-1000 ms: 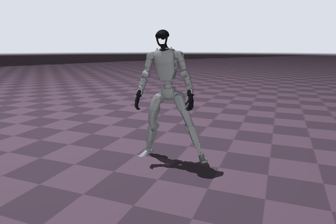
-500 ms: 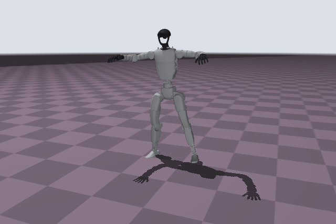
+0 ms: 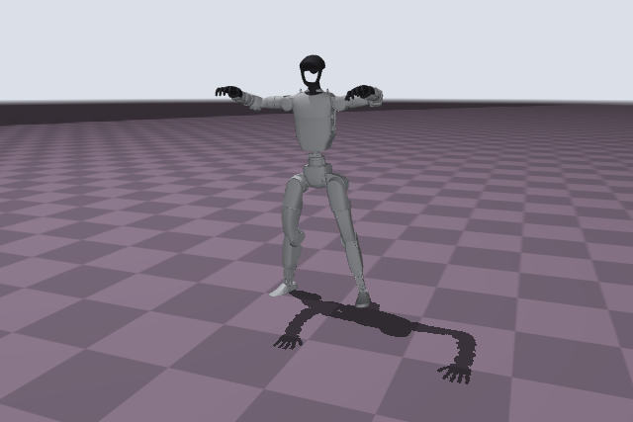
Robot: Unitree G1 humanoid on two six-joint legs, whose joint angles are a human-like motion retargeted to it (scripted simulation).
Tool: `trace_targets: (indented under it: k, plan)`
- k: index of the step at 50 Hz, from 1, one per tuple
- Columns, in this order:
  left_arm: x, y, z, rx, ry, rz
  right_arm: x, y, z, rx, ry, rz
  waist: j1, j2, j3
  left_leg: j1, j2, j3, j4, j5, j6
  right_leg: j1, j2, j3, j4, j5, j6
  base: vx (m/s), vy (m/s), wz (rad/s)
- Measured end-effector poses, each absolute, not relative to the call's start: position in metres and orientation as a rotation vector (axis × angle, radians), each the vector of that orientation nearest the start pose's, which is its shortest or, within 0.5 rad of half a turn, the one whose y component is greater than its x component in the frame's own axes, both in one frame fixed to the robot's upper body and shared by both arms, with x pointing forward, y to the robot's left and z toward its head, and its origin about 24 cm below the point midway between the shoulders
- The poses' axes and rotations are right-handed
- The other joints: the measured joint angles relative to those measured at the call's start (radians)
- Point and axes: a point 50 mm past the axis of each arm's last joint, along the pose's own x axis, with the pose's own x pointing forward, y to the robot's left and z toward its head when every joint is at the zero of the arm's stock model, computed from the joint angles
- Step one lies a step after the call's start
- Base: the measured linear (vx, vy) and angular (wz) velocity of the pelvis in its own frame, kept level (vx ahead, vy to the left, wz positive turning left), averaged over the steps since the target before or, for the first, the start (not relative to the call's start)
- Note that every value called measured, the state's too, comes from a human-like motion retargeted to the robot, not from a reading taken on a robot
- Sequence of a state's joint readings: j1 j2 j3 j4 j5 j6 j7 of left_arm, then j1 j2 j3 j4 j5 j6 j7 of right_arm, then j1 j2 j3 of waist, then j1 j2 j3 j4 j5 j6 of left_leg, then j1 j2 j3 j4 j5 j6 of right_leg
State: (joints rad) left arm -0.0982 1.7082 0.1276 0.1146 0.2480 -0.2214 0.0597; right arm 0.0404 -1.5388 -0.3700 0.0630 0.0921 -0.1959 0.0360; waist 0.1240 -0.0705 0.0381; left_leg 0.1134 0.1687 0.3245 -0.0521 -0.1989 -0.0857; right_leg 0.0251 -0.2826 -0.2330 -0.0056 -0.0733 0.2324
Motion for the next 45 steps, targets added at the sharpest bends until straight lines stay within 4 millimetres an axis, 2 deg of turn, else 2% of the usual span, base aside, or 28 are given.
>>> trace_targets:
  k: [7,29,45]
  plan:
    - [0.248,0.320,0.318,1.930,-0.295,0.048,0.233,-0.330,0.319,-1.448,-0.347,-0.106,-0.001,0.004,0.002,0.013,-0.002,0.005,0.007,-0.010,0.000,0.009,-0.003,0.006,0.005,-0.006,-0.002,0.00,0.00,0.00]
    - [0.248,0.314,0.332,1.937,-0.340,0.065,0.241,-0.330,0.328,-1.465,-0.345,-0.108,-0.021,0.013,-0.001,0.013,-0.007,-0.007,0.009,-0.010,-0.004,0.023,-0.009,-0.009,0.002,-0.007,-0.001,0.00,0.00,0.00]
    - [0.250,0.312,0.334,1.928,-0.362,0.061,0.243,-0.331,0.329,-1.469,-0.345,-0.120,-0.018,0.009,-0.004,0.007,-0.011,-0.011,0.005,-0.008,-0.005,0.021,-0.012,-0.015,-0.003,-0.001,-0.001,0.00,0.00,0.00]
